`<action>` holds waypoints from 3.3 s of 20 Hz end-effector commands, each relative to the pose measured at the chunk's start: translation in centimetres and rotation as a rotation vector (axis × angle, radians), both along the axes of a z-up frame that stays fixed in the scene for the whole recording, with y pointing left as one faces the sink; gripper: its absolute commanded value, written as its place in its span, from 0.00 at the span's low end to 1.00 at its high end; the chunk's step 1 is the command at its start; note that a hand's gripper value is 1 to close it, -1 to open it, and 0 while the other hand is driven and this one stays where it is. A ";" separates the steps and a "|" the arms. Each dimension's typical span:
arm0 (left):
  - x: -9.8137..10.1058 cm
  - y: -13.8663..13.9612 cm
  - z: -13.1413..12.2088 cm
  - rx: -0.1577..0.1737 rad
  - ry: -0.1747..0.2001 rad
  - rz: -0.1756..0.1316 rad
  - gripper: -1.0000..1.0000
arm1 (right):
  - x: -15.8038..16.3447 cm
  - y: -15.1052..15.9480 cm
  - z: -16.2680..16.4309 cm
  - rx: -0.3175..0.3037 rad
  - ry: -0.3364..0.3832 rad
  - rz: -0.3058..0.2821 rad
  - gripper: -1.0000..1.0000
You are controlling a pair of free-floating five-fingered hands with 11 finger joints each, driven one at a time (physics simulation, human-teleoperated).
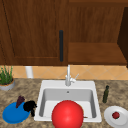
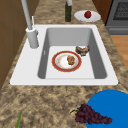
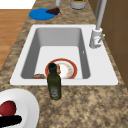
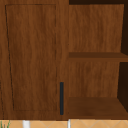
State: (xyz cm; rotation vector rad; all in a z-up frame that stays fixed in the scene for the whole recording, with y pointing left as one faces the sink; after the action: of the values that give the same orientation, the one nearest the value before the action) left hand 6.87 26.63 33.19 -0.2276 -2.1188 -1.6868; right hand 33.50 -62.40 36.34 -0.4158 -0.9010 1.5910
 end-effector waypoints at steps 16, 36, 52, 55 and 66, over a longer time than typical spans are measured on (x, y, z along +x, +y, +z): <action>0.0 0.0 0.0 0.000 0.000 0.000 0.50 | -9.8 0.0 9.5 0.162 -0.009 0.009 0.00; 0.0 0.0 0.0 0.000 0.000 0.000 0.50 | -18.1 3.2 18.0 0.230 -0.062 0.001 0.00; 0.0 0.0 0.0 0.000 0.000 0.000 0.50 | -21.9 10.6 22.3 0.013 -0.058 -0.151 0.00; 0.0 0.0 0.0 0.000 0.000 0.000 0.50 | -21.9 12.3 22.1 -0.023 -0.057 -0.184 0.00; 0.0 0.0 0.0 0.000 0.000 0.000 0.50 | -26.2 18.1 20.0 -0.159 -0.172 -0.293 0.00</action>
State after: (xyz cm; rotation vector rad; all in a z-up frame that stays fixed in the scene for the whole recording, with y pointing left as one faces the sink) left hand 6.87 26.63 33.19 -0.2276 -2.1188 -1.6868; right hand 8.70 -46.55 57.17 -0.7895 -0.7841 1.3291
